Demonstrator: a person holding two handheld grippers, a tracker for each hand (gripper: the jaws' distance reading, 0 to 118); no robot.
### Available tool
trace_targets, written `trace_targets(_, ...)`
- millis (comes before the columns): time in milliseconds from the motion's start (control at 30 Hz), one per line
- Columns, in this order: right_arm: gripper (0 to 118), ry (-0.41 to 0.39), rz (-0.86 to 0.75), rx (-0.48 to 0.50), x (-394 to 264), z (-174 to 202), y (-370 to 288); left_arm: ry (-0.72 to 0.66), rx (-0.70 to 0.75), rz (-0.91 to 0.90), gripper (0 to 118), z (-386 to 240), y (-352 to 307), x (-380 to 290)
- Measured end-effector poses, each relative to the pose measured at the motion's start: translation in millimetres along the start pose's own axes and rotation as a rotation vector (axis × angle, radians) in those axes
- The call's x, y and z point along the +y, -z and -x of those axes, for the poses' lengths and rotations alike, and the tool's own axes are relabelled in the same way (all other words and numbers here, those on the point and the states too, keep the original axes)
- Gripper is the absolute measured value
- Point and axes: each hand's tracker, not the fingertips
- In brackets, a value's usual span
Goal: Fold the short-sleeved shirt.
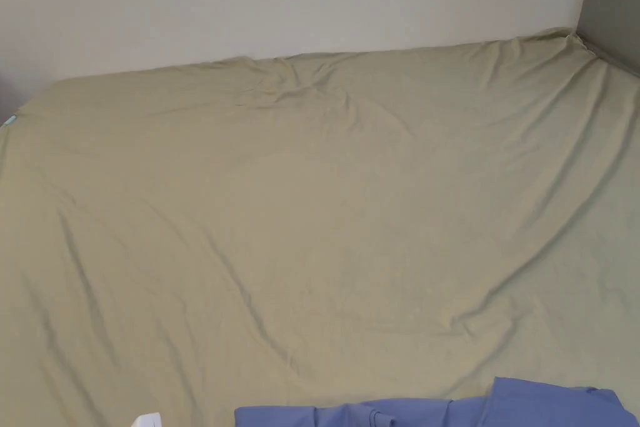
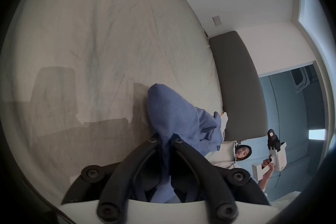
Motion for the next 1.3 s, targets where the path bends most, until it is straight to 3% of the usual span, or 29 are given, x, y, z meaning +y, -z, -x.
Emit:
trace_targets(133, 1, 0.012, -0.007, -0.002, 0, -7, -1, 0.012, -0.013, -0.021, 9, -27, -17, -7)
trace_targets(333, 1, 0.048, -0.03, -0.003, -1, -22, -5, 0.067, -0.065, -0.014, 8, -144, 2, -39)
trace_targets(433, 1, 0.062, -0.035, -0.009, -2, -33, -9, 0.119, -0.101, -0.012, 8, -186, 44, -52)
trace_targets(567, 1, 0.063, -0.038, -0.02, 0, -47, -15, 0.062, -0.182, 0.049, 7, -215, 118, -54)
trace_targets(800, 1, 0.064, -0.04, -0.049, 1, -68, -23, 0.132, -0.131, 0.225, 6, -257, 241, -84)
trace_targets(1000, 1, 0.072, -0.024, -0.073, -6, -79, -28, 0.169, -0.12, 0.274, 6, -276, 292, -108)
trace_targets(1033, 1, 0.075, -0.021, -0.078, -7, -80, -28, 0.19, -0.09, 0.284, 16, -277, 300, -109)
trace_targets(1133, 1, 0.084, -0.019, -0.081, -10, -82, -31, 0.169, -0.149, 0.313, 83, -261, 320, -100)
trace_targets(1200, 1, 0.084, -0.018, -0.084, -10, -82, -32, 0.067, -0.242, 0.299, 87, -257, 315, -99)
trace_targets(1233, 1, 0.085, -0.019, -0.087, -10, -83, -32, 0.025, -0.3, 0.28, 97, -256, 304, -98)
trace_targets(1300, 1, 0.089, -0.023, -0.089, -10, -84, -34, 0.051, -0.329, 0.287, 101, -263, 270, -102)
